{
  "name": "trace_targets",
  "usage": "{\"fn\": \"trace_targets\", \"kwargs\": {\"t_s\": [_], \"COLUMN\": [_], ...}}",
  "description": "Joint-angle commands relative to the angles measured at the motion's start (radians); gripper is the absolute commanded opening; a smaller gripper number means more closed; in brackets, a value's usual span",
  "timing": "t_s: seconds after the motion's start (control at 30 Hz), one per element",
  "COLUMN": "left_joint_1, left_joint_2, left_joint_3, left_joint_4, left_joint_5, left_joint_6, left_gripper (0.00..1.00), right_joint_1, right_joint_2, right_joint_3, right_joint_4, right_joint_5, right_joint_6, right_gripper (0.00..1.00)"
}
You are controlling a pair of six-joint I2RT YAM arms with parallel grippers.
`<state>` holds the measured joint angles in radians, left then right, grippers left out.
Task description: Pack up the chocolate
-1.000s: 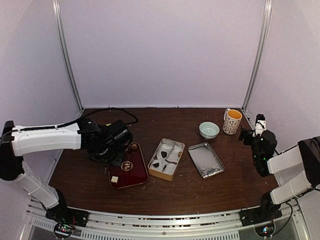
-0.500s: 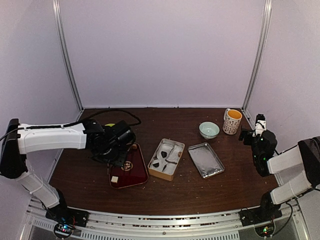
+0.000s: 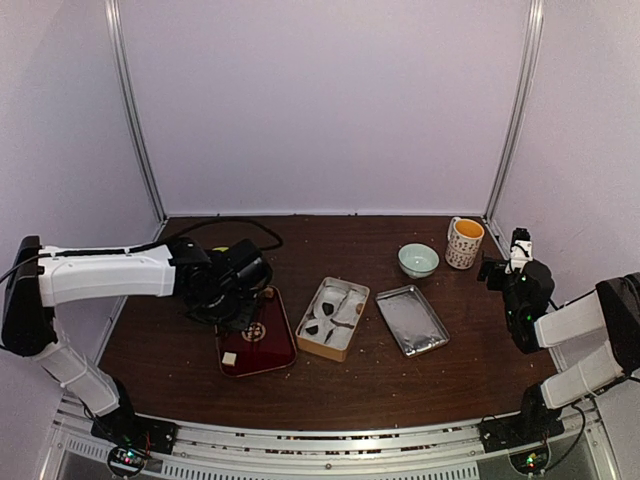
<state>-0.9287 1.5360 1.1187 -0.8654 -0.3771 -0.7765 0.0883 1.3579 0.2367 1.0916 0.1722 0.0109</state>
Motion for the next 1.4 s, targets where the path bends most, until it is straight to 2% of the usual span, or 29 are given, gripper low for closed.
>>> {"fn": "trace_targets", "kwargs": {"t_s": [0.0,0.23,0.4,0.53,0.67,0.97,1.17,1.37], "left_joint_1": [0.008,0.008,0.007,0.007,0.007,-0.063,-0.146,-0.172], "left_joint_2": [-0.075,-0.186,-0.266,-0.351,-0.406,-0.355,-0.252,-0.16], "left_joint_3": [0.029,0.025,0.022,-0.02,-0.082,-0.109,-0.061,-0.01], "left_joint_4": [-0.009,-0.012,0.009,0.104,0.243,0.31,0.284,0.232], "left_joint_5": [-0.01,0.02,0.094,0.18,0.339,0.438,0.44,0.412], "left_joint_6": [0.0,0.002,0.017,0.044,0.078,0.116,0.158,0.163], "left_gripper": [0.16,0.16,0.17,0.17,0.19,0.18,0.18,0.16], "right_joint_1": [-0.007,-0.007,-0.007,-0.007,-0.007,-0.006,-0.006,-0.007], "right_joint_2": [0.002,0.003,0.001,0.001,0.002,0.001,0.001,0.002], "right_joint_3": [0.013,0.012,0.012,0.012,0.013,0.013,0.013,0.013], "right_joint_4": [0.001,0.001,0.0,0.002,0.001,0.001,0.001,0.001], "right_joint_5": [0.008,0.008,0.009,0.008,0.008,0.008,0.009,0.008], "right_joint_6": [0.011,0.011,0.011,0.01,0.011,0.011,0.01,0.011], "right_gripper": [1.0,1.0,1.0,1.0,1.0,1.0,1.0,1.0]}}
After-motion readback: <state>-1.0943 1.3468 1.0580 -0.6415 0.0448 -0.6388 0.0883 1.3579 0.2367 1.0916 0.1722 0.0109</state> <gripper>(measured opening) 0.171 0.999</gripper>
